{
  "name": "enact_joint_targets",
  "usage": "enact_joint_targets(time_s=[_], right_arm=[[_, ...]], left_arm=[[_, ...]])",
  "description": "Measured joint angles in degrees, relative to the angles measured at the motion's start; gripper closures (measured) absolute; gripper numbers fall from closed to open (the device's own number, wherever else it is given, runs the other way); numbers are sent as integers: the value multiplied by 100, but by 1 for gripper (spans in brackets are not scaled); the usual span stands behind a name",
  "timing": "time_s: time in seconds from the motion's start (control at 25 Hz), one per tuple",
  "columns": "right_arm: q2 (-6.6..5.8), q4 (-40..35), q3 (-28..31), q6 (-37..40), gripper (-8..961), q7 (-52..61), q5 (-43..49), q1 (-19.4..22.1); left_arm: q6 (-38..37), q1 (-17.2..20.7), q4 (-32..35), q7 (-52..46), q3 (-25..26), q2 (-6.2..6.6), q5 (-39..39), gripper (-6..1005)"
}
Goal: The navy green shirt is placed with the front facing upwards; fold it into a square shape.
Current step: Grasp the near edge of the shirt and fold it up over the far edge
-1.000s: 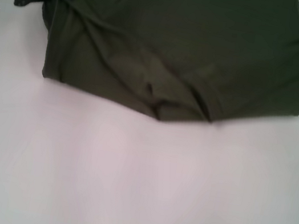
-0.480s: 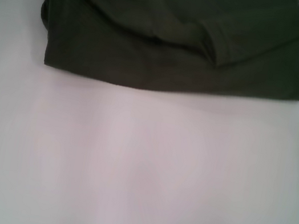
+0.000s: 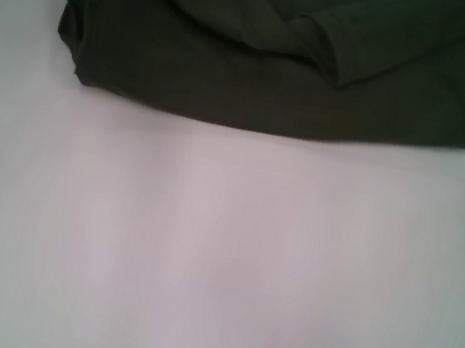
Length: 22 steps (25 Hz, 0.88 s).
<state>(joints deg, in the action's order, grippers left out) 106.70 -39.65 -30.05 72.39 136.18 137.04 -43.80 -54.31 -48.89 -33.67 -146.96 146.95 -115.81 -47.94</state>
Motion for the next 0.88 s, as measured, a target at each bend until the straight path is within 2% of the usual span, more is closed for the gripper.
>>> enact_joint_targets(time_s=[0.2, 0.72, 0.88], right_arm=[[38, 34, -221, -373, 942, -16, -3, -78], [77, 25, -434, -1038, 941, -154, 16, -271], [79, 28, -548, -1277, 941, -156, 7, -320]], left_arm=[[341, -156, 121, 0, -246, -3, 0, 943], [525, -311, 90, -2, -264, -2, 2, 939], [645, -422, 91, 0, -271, 39, 19, 938]])
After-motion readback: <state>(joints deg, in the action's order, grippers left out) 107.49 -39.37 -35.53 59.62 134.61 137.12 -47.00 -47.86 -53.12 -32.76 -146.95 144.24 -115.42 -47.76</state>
